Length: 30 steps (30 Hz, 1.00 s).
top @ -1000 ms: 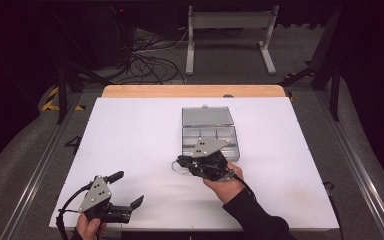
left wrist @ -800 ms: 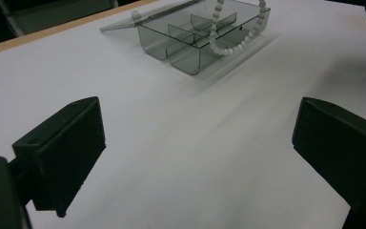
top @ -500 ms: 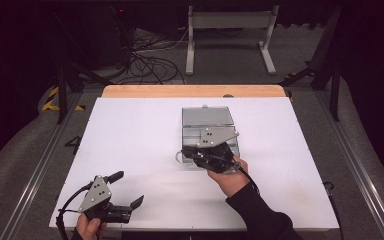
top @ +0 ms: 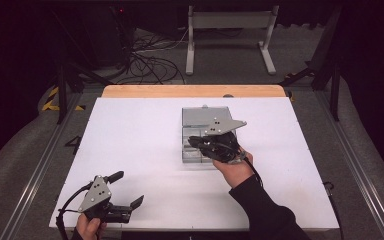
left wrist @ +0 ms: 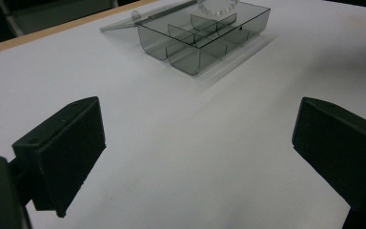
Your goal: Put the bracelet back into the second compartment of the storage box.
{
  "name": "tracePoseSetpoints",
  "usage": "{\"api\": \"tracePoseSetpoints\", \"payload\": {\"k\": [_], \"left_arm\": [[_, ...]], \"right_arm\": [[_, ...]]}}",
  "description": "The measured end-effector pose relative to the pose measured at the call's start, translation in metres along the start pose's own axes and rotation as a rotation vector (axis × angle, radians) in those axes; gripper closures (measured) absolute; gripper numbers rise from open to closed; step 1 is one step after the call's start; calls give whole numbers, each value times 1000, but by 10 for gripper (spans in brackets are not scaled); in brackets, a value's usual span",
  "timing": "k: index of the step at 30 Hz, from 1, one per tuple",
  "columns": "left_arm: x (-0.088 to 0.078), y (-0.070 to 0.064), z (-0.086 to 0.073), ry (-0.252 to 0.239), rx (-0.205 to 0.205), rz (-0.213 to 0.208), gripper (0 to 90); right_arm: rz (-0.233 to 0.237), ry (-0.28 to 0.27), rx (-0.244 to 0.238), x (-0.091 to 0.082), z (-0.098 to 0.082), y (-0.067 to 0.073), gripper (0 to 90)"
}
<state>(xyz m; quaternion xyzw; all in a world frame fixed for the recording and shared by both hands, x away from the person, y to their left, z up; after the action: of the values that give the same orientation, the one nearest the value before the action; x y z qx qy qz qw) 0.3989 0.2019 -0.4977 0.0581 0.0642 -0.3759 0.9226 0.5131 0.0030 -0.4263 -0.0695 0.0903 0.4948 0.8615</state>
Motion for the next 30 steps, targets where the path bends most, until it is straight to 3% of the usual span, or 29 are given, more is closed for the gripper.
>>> {"api": "tracePoseSetpoints", "payload": {"k": [16, 30], "left_arm": [[0, 0, 0, 0, -3, 0, 45], [0, 0, 0, 0, -2, 0, 45]], "right_arm": [[-99, 20, 47, 0, -3, -40, 847], [-172, 52, 96, 4, -16, -69, 847]]}}
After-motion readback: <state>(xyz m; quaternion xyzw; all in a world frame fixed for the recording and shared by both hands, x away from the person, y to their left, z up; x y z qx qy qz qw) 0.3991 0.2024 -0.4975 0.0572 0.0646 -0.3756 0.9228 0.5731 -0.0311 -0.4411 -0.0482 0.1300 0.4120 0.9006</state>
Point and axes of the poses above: each handheld gripper's, and its own axes: x roughly forward along the jaws, z roughly out of its top, y roughly to its left, the point moved 10 cm from there along x, roughly forward along the jaws, and after that the axes turned 15 degrees about -y, right-handed, at the moved point
